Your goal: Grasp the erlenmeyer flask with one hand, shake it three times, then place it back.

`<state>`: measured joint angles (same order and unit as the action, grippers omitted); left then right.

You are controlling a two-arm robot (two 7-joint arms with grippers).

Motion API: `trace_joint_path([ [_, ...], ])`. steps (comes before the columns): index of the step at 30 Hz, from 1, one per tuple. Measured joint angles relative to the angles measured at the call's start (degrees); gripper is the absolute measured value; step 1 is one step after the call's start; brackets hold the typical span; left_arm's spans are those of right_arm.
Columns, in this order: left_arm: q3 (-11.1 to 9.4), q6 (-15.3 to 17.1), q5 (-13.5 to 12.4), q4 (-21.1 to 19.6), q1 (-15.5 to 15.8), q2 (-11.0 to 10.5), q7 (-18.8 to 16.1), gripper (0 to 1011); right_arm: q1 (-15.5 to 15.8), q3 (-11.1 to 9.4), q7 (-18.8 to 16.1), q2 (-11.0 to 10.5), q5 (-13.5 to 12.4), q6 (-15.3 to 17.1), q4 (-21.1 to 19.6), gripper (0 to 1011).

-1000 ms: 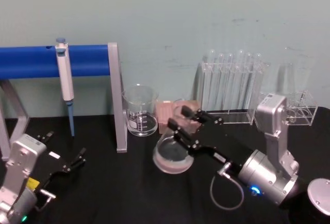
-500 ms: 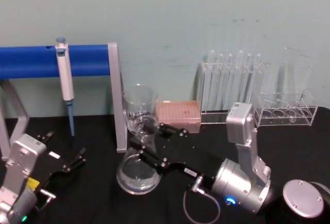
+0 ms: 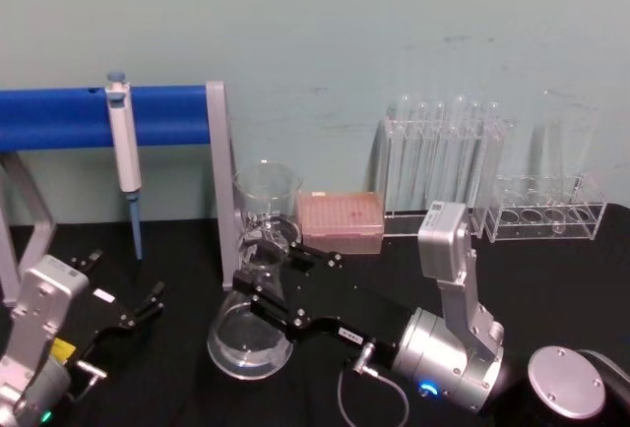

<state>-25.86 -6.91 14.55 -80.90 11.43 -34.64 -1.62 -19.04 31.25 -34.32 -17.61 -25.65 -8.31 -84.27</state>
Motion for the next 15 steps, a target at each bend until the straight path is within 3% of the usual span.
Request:
trace_joint_path([
  [8, 0.0, 0.0, 0.0, 0.0, 0.0, 0.0, 0.0, 1001, 0.42, -1.16, 2.17, -0.22, 0.08, -0.32, 0.12, 457],
  [15, 0.0, 0.0, 0.0, 0.0, 0.0, 0.0, 0.0, 1001, 1.7, -4.73, 5.97, -1.36, 0.67, -0.42, -0.37, 457],
])
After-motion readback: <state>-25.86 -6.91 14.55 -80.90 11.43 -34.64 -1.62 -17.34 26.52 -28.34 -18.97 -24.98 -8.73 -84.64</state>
